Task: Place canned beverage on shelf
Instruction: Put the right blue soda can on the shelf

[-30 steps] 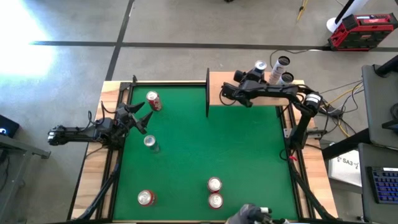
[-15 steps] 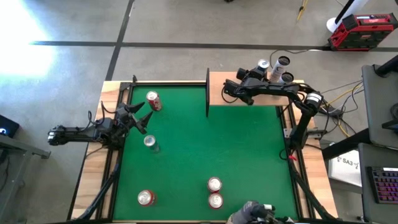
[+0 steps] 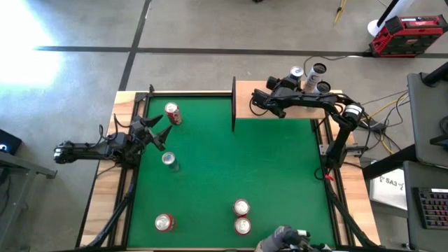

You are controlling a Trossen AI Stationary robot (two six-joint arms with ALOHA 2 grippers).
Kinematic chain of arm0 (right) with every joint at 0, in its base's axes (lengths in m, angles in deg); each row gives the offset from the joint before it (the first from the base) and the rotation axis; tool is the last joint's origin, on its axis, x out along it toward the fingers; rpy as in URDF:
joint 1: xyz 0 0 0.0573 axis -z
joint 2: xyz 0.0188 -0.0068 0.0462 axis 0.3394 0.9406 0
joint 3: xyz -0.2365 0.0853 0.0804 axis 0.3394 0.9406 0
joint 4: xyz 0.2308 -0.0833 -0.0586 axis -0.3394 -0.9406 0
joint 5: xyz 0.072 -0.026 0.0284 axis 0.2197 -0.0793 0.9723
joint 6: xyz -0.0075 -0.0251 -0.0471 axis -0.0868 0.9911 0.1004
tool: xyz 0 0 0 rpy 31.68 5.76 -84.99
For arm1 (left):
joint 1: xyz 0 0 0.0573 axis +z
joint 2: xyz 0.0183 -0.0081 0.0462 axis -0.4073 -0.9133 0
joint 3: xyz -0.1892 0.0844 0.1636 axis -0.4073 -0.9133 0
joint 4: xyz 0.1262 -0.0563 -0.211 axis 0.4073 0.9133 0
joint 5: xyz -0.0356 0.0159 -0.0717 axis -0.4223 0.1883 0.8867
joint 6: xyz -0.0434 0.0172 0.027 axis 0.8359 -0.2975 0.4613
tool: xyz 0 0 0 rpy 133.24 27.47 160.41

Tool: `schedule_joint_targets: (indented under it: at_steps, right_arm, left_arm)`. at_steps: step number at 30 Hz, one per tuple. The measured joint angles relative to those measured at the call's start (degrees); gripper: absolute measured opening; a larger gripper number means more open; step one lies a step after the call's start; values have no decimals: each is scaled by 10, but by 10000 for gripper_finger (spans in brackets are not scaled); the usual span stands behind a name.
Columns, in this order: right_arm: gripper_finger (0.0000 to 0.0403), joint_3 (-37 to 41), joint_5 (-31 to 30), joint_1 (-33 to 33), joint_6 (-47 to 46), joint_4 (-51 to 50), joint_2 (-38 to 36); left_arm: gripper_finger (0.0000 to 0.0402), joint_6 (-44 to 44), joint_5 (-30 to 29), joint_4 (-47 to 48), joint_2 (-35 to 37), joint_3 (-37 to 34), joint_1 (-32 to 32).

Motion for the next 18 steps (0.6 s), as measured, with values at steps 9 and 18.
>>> schedule_joint_targets:
  at_steps: [9, 18]
  right_arm:
    - [242, 0, 1, 9, 0, -1, 0]
    - [242, 0, 4, 9, 0, -2, -1]
  left_arm:
    - [324, 0, 0, 0, 0, 0, 0]
    - [324, 0, 0, 0, 0, 0, 0]
